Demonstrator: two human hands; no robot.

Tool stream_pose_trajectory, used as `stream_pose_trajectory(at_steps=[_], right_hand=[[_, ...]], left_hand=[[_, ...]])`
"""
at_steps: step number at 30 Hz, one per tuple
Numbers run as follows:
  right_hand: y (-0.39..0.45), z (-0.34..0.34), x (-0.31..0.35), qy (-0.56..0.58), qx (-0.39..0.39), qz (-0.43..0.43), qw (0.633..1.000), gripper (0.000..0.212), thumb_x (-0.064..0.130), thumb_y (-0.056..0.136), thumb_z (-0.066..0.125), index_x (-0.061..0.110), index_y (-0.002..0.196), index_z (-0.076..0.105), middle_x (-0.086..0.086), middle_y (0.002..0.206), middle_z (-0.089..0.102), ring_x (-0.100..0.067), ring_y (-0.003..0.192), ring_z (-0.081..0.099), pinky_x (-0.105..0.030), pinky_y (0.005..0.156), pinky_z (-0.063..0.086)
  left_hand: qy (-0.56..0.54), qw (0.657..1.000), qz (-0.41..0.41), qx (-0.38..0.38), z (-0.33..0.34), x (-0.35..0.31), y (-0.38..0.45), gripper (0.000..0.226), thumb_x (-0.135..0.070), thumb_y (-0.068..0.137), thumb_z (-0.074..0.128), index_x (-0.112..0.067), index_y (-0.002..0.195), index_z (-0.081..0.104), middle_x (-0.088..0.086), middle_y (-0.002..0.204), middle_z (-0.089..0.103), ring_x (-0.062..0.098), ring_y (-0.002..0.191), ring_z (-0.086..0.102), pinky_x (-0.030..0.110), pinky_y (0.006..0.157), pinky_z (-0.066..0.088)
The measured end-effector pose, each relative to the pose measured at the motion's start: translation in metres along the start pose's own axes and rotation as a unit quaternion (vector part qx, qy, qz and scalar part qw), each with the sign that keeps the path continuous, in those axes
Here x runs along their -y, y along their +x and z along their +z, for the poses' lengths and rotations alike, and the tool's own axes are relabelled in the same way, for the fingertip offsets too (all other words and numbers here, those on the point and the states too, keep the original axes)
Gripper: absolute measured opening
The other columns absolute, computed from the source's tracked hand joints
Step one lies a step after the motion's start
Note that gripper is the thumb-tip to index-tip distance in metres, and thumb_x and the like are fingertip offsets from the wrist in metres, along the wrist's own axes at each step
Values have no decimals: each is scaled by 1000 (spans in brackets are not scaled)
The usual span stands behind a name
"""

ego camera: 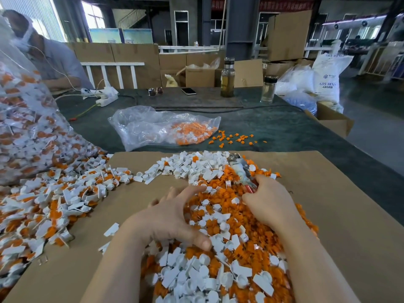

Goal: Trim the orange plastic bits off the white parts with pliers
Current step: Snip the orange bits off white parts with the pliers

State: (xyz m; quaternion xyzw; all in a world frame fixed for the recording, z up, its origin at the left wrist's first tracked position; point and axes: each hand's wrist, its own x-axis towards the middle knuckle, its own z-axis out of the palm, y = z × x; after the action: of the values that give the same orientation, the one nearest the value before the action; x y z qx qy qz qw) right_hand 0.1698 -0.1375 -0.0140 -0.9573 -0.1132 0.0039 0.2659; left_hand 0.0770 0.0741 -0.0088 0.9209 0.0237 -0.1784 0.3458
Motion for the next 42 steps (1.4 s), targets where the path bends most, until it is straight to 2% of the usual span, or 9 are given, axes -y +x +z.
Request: stream_pose_trajectory(at_steps=[2,5,15,20,25,29,34,38,42], right_hand=[[0,0,-1,-4,33,-6,999,15,27,85,59,27,82,45,5,81,53,-10,70,52,-24,51,31],[-1,3,0,-13,65,-16,998,13,31,87,60,25,92,49,6,85,54,-11,75,53,-26,56,37],[0,3,2,11,17,-2,1000,15,23,86,58,24,77,46,2,79,54,-12,68,51,-26,51,30],[0,2,2,32,-24,3,999,15,22,87,58,24,77,47,4,76,54,-10,67,52,-24,49,31],[0,4,3,56,-57,-37,996,13,31,93,56,25,105,54,13,85,53,-2,71,51,-18,52,32],[-3,2,2,14,-53,-52,997,34,40,98,48,38,131,45,12,105,62,-7,81,58,-31,66,53],[-7,3,6,-45,-110,-34,992,33,44,99,43,41,132,45,16,74,47,0,59,46,-20,43,32],[-6,-2,7,-33,-104,-30,994,16,36,96,51,26,106,57,16,69,46,-1,58,45,-19,44,28],[-13,1,20,-28,-78,-119,989,14,30,88,59,33,91,46,18,71,46,2,60,43,-14,47,26]], left_hand=[[41,999,4,22,2,2,-1,121,-68,48,86,-67,142,9,-16,164,-8,21,151,-20,62,118,-14],[89,996,19,3,9,0,6,121,-65,55,86,-64,144,5,-14,163,-19,19,148,-28,56,116,-20],[101,977,26,-184,31,-8,36,104,-76,64,71,-52,148,14,-7,165,-8,24,153,-2,52,121,7],[79,971,9,-227,30,-6,41,107,-76,64,70,-42,151,18,-5,164,6,24,151,12,50,120,19],[68,964,41,-255,28,-8,39,104,-71,61,77,-46,147,25,-8,160,13,20,148,17,48,118,20],[61,959,70,-269,27,-11,37,91,-71,63,75,-50,141,34,-12,155,20,12,143,19,44,117,18],[79,955,69,-276,26,-10,35,58,-68,74,69,-49,126,52,-14,143,34,12,136,28,40,113,23],[51,944,89,-313,27,-18,35,41,-62,80,66,-44,117,61,-16,125,43,5,121,36,32,102,30],[-206,932,106,-278,25,-33,24,33,-69,76,62,-39,87,71,-17,89,71,-6,83,64,12,61,49]])
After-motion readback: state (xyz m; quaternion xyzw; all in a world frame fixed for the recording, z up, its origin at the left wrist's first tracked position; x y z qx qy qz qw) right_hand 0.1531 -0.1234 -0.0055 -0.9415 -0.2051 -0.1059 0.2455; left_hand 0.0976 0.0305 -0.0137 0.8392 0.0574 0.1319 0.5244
